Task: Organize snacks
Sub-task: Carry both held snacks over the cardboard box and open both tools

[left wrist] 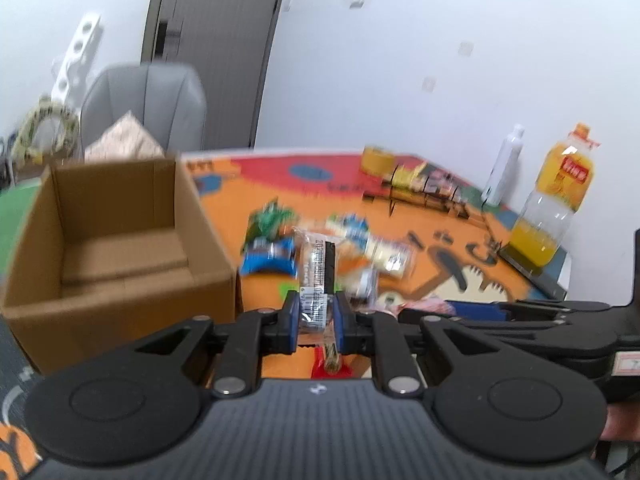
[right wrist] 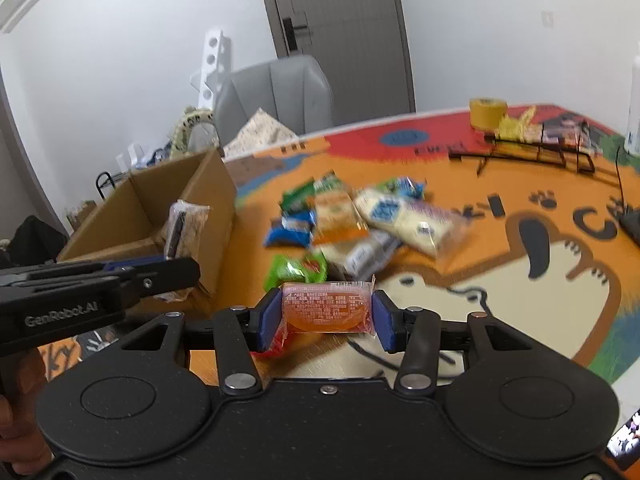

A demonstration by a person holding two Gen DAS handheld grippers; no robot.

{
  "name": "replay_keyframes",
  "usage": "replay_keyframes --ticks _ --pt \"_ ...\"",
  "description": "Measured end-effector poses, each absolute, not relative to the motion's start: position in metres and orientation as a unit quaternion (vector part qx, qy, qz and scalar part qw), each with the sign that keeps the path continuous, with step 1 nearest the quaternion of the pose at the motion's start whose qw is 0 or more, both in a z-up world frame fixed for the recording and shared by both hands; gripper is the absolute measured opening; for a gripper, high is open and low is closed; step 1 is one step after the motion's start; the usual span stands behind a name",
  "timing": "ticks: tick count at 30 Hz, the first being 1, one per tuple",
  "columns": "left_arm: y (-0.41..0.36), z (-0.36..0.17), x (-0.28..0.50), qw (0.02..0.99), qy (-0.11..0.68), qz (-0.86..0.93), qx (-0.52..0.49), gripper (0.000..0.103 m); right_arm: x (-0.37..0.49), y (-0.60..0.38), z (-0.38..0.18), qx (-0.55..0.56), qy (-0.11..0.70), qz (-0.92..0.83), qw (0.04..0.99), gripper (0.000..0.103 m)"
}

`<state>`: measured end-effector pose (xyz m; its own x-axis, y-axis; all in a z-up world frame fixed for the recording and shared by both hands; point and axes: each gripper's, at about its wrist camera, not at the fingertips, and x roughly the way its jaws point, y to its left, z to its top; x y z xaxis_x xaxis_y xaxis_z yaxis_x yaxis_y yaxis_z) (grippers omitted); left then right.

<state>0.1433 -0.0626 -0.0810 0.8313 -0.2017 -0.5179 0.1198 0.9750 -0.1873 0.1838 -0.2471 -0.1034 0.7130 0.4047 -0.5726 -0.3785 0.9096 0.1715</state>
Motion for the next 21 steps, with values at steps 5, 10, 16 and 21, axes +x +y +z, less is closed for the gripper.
replay_keyframes --ticks 5,10,16,21 --pt "-0.057 -0.062 0.140 0.958 0.266 -0.078 -0.069 0.016 0.183 -0.239 -0.086 0.020 0.294 0.222 0.930 0.046" --pt "-0.051 -0.053 0.140 0.960 0.264 -0.061 -0.064 0.016 0.188 -0.230 -0.075 0.023 0.287 0.233 0.929 0.046" --pt "-0.030 -0.046 0.137 0.961 0.263 -0.034 -0.072 0.016 0.195 -0.213 -0.063 0.027 0.282 0.252 0.925 0.046" --pt "-0.004 -0.041 0.137 0.962 0.260 -0.005 -0.085 0.016 0.197 -0.195 -0.055 0.026 0.277 0.269 0.922 0.046"
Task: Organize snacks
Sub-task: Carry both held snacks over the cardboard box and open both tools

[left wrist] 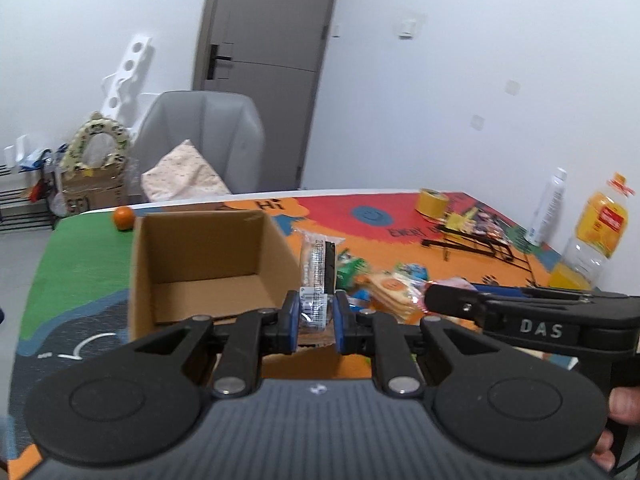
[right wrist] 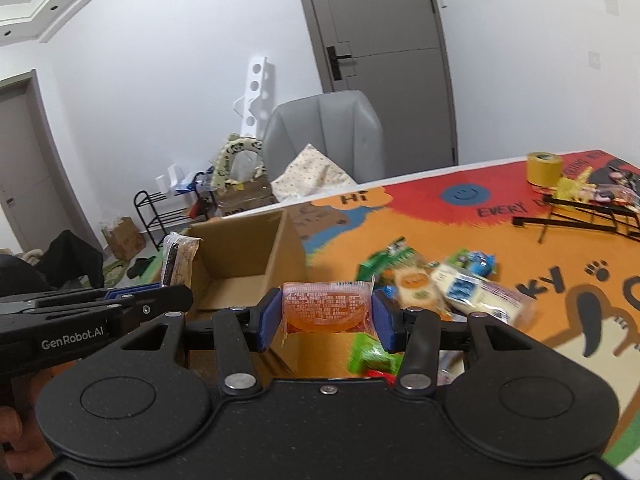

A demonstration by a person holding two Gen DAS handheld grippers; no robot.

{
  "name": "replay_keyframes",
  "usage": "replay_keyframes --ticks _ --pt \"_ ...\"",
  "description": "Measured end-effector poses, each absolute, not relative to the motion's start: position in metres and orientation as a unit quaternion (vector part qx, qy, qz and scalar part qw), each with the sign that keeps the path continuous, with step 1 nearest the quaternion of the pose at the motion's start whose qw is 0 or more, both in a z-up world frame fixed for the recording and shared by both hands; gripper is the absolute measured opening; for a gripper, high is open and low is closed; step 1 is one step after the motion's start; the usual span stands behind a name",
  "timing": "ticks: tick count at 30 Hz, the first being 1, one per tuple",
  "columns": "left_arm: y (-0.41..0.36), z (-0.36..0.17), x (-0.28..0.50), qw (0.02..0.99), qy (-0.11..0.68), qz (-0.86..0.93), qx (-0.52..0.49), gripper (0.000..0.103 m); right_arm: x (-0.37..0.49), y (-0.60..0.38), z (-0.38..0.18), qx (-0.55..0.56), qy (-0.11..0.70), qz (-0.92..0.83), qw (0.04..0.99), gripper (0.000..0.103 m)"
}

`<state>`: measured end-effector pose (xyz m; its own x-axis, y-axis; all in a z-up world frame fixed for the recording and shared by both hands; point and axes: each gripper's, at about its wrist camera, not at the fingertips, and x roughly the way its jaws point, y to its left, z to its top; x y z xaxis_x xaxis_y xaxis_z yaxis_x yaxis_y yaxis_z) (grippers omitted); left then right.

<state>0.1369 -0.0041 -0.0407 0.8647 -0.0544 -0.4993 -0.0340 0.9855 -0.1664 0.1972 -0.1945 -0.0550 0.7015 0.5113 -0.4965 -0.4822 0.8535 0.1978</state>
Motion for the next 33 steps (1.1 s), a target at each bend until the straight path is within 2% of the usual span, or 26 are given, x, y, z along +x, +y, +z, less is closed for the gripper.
replay_keyframes --ticks 14,22,26,29,30,32,33 --pt "0.065 -0.048 0.144 0.950 0.282 0.046 -0.122 0.016 0.205 -0.137 -0.051 0.026 0.284 0.313 0.906 0.046" --pt "0.079 -0.053 0.151 0.945 0.295 0.051 -0.134 0.017 0.209 -0.111 -0.048 0.018 0.286 0.325 0.901 0.046" --pt "0.079 -0.054 0.149 0.945 0.290 0.068 -0.133 0.023 0.212 -0.105 -0.047 0.014 0.287 0.325 0.901 0.046" --pt "0.080 -0.053 0.143 0.946 0.285 0.067 -0.140 0.035 0.216 -0.104 -0.048 0.020 0.292 0.324 0.900 0.048" --pt "0.080 -0.052 0.141 0.946 0.283 0.070 -0.141 0.041 0.217 -0.104 -0.049 0.022 0.294 0.325 0.899 0.051" --pt "0.078 -0.050 0.135 0.948 0.277 0.070 -0.142 0.055 0.217 -0.105 -0.050 0.029 0.293 0.330 0.897 0.065" --pt "0.077 -0.050 0.134 0.948 0.276 0.068 -0.141 0.059 0.216 -0.107 -0.050 0.032 0.290 0.327 0.899 0.070"
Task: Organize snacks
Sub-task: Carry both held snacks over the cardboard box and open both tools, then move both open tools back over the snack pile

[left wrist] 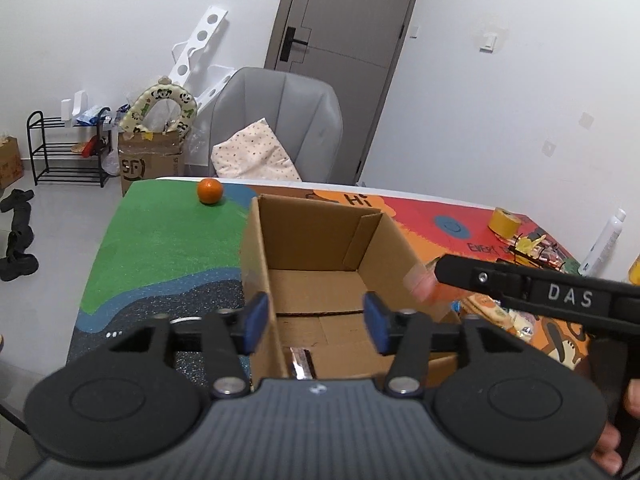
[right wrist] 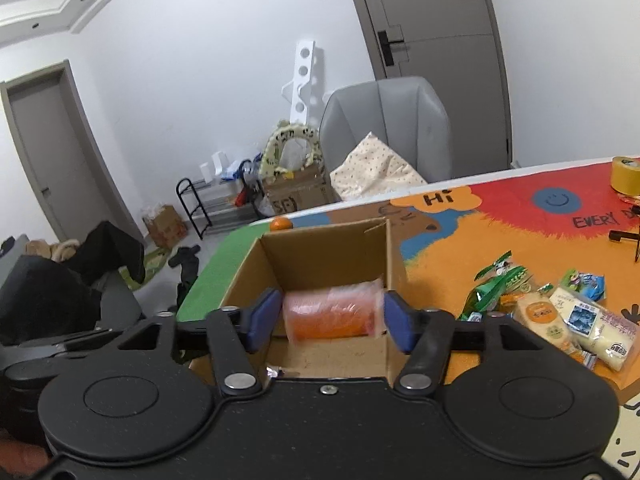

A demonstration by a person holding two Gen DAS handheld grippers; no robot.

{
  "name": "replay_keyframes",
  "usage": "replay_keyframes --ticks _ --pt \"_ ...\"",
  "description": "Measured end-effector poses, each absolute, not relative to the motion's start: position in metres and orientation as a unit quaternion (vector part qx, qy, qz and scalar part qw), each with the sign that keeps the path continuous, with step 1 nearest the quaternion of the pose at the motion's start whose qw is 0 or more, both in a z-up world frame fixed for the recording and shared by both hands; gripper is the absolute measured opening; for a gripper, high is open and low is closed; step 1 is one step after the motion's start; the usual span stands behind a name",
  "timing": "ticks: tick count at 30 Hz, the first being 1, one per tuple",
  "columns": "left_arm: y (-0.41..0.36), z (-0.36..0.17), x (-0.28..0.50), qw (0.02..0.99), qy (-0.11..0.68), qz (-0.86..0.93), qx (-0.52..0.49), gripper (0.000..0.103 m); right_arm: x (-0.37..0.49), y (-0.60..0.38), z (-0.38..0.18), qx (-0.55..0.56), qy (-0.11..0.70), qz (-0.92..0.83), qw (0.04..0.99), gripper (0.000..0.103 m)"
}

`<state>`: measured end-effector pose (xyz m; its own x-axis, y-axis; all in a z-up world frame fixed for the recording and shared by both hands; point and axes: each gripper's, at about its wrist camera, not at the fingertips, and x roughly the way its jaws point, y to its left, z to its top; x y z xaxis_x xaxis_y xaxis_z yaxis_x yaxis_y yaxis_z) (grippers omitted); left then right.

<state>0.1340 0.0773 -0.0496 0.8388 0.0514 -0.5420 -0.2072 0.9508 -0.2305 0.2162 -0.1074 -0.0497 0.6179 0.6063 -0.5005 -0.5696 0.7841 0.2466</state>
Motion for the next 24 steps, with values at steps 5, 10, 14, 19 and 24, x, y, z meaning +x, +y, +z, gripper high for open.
replay_keyframes --ticks 5,10,14,19,24 --pt "0.067 -0.047 0.129 0.952 0.263 0.055 -0.145 0.083 0.215 -0.126 -0.053 0.048 0.289 0.309 0.905 0.080" --pt "0.055 -0.048 0.131 0.954 0.262 0.044 -0.142 0.090 0.211 -0.152 -0.058 0.063 0.297 0.288 0.908 0.083" --pt "0.043 -0.051 0.133 0.953 0.268 0.038 -0.135 0.093 0.208 -0.171 -0.062 0.070 0.300 0.271 0.912 0.084" --pt "0.032 -0.053 0.132 0.952 0.272 0.030 -0.134 0.094 0.203 -0.192 -0.066 0.075 0.302 0.258 0.914 0.088" --pt "0.021 -0.053 0.129 0.953 0.272 0.022 -0.129 0.094 0.198 -0.208 -0.068 0.078 0.300 0.250 0.917 0.092"
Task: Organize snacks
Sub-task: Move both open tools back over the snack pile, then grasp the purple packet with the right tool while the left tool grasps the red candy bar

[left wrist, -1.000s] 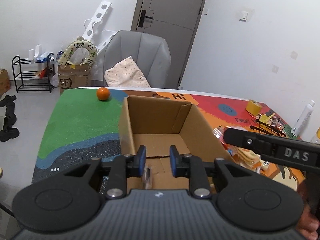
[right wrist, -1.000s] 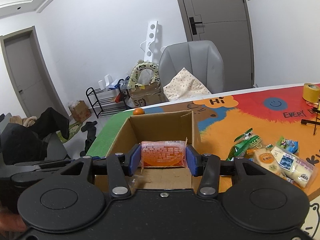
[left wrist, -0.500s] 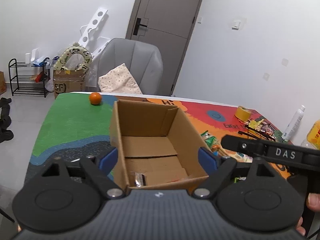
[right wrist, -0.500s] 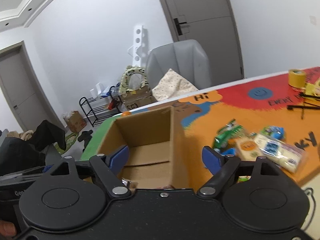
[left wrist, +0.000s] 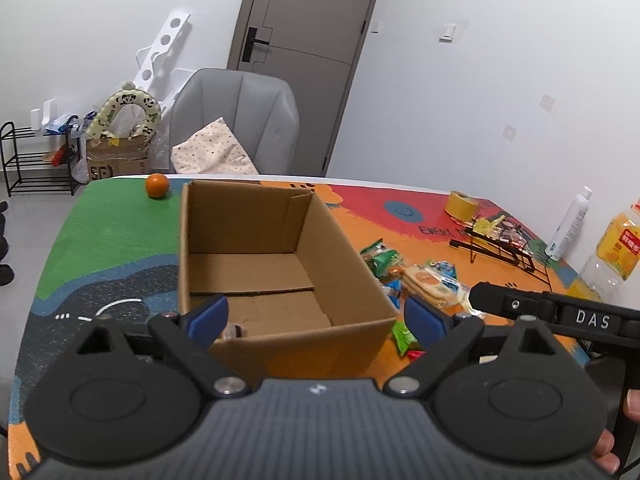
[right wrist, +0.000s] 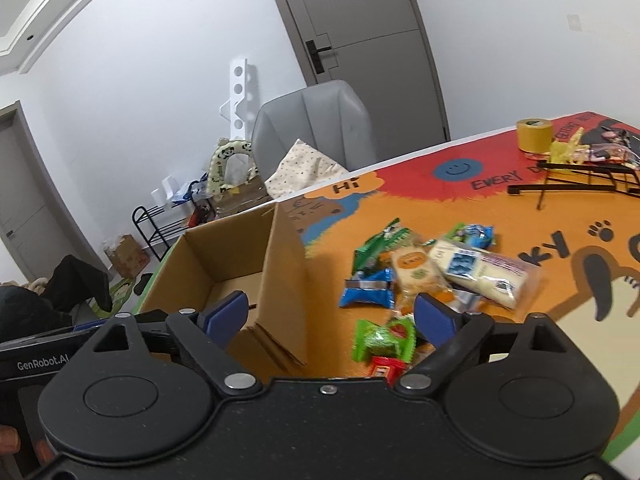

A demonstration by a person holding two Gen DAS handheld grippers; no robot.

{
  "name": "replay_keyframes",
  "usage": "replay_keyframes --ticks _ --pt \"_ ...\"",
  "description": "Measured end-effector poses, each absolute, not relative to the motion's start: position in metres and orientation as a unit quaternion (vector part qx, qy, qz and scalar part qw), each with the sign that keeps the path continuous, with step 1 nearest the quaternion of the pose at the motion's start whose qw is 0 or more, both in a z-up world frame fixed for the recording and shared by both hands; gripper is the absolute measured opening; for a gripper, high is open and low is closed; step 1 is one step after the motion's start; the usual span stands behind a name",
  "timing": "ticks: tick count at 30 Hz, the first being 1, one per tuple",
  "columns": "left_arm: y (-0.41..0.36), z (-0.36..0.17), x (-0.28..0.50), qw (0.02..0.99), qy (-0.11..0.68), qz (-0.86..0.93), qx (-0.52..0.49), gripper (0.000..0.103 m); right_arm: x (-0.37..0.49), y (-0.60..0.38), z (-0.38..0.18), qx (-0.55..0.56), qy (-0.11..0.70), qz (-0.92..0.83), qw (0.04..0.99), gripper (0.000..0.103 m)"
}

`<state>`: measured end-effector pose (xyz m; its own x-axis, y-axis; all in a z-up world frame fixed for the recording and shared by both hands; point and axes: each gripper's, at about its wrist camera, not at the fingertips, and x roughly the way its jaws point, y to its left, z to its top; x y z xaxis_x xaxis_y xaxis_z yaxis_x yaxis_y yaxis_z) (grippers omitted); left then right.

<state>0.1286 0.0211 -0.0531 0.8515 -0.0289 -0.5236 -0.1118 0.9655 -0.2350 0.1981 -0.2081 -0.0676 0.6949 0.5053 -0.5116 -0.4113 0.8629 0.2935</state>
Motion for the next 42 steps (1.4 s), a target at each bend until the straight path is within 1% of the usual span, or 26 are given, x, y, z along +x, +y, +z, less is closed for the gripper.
replay_keyframes --ticks 5,13,19,22,24,30,33,37,42 --pt "0.010 -0.054 0.127 0.953 0.274 0.013 -0.130 0.094 0.193 -0.226 -0.070 0.082 0.302 0.242 0.919 0.094" --pt "-0.012 -0.060 0.129 0.953 0.275 -0.013 -0.123 0.094 0.191 -0.253 -0.077 0.089 0.305 0.219 0.922 0.094" --pt "-0.025 -0.068 0.136 0.949 0.287 -0.033 -0.124 0.092 0.194 -0.263 -0.086 0.090 0.318 0.213 0.919 0.089" --pt "-0.032 -0.074 0.140 0.946 0.297 -0.040 -0.121 0.092 0.197 -0.265 -0.091 0.088 0.325 0.212 0.918 0.085" --pt "-0.035 -0.077 0.142 0.945 0.302 -0.044 -0.118 0.091 0.199 -0.266 -0.094 0.088 0.329 0.211 0.916 0.084" --pt "-0.044 -0.083 0.151 0.939 0.318 -0.056 -0.115 0.083 0.204 -0.269 -0.101 0.089 0.341 0.208 0.913 0.081" --pt "-0.048 -0.087 0.155 0.937 0.325 -0.061 -0.112 0.078 0.210 -0.271 -0.105 0.100 0.354 0.210 0.906 0.077" --pt "-0.055 -0.093 0.164 0.931 0.340 -0.069 -0.112 0.067 0.217 -0.272 -0.107 0.103 0.361 0.211 0.903 0.076" --pt "-0.063 -0.101 0.173 0.929 0.346 -0.071 -0.113 0.061 0.223 -0.274 -0.113 0.102 0.370 0.212 0.899 0.073"
